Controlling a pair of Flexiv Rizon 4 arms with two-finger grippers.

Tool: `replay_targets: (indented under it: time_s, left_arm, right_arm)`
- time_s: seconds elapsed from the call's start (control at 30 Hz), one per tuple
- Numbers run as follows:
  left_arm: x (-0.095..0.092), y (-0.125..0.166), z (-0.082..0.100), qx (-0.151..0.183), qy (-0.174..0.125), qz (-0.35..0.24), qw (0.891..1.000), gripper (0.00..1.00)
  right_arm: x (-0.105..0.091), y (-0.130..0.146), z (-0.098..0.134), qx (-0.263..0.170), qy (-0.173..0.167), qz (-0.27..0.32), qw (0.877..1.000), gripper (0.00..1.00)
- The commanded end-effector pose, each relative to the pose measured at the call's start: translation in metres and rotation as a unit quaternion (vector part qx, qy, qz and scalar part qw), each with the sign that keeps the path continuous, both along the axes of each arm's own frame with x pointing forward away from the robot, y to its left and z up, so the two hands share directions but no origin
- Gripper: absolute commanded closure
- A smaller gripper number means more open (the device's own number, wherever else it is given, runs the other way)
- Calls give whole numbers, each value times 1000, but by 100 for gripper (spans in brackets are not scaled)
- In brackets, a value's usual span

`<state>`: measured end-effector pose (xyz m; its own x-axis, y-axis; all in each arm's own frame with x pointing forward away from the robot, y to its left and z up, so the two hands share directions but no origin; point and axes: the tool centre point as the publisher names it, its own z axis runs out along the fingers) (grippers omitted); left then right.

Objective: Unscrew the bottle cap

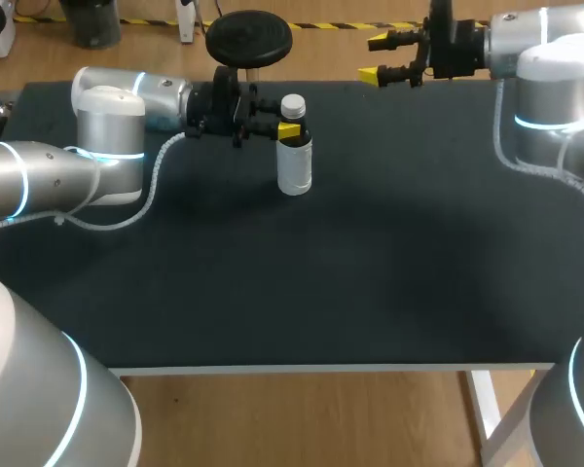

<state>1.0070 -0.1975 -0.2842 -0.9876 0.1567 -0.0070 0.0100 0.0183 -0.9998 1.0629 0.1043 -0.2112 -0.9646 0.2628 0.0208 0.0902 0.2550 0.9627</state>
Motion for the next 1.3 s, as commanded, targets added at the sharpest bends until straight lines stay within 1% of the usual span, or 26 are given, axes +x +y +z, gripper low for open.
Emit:
replay_targets:
  time_s: [0.03, 0.23, 0.4, 0.47, 0.6, 0.73, 0.83, 0.97, 1.13, 1.3]
  left_arm:
    - [3, 0, -1, 0, 0, -3, 1000, 100]
    - [3, 0, -1, 0, 0, -3, 1000, 100]
    - [3, 0, -1, 0, 0, -3, 1000, 100]
    - [3, 0, -1, 0, 0, -3, 1000, 100]
    - [3, 0, -1, 0, 0, -3, 1000, 100]
    - [3, 0, -1, 0, 0, -3, 1000, 100]
    - [3, 0, -1, 0, 0, -3, 1000, 100]
    - [3, 0, -1, 0, 0, -3, 1000, 100]
    - [3, 0, -1, 0, 0, -3, 1000, 100]
    - [3, 0, -1, 0, 0, -3, 1000, 100]
  right_arm:
    - [-3, 15, 0, -9, 1, -7, 1000, 0]
    - [-5, 33, -2, -10, 5, -5, 1000, 0]
    - [-13, 49, 1, -17, 7, -7, 1000, 0]
    - [-17, 53, 3, -23, 7, -18, 1000, 0]
    - [-26, 61, 5, -22, 8, -43, 999, 0]
    - [-31, 68, 5, -13, 15, -68, 997, 0]
    - [-36, 75, 5, -8, 14, -84, 996, 0]
    - [-43, 86, 1, 2, 19, -105, 994, 0]
    - [-50, 100, -5, 4, 22, -115, 993, 0]
    - [-55, 112, -14, -5, 22, -113, 993, 0]
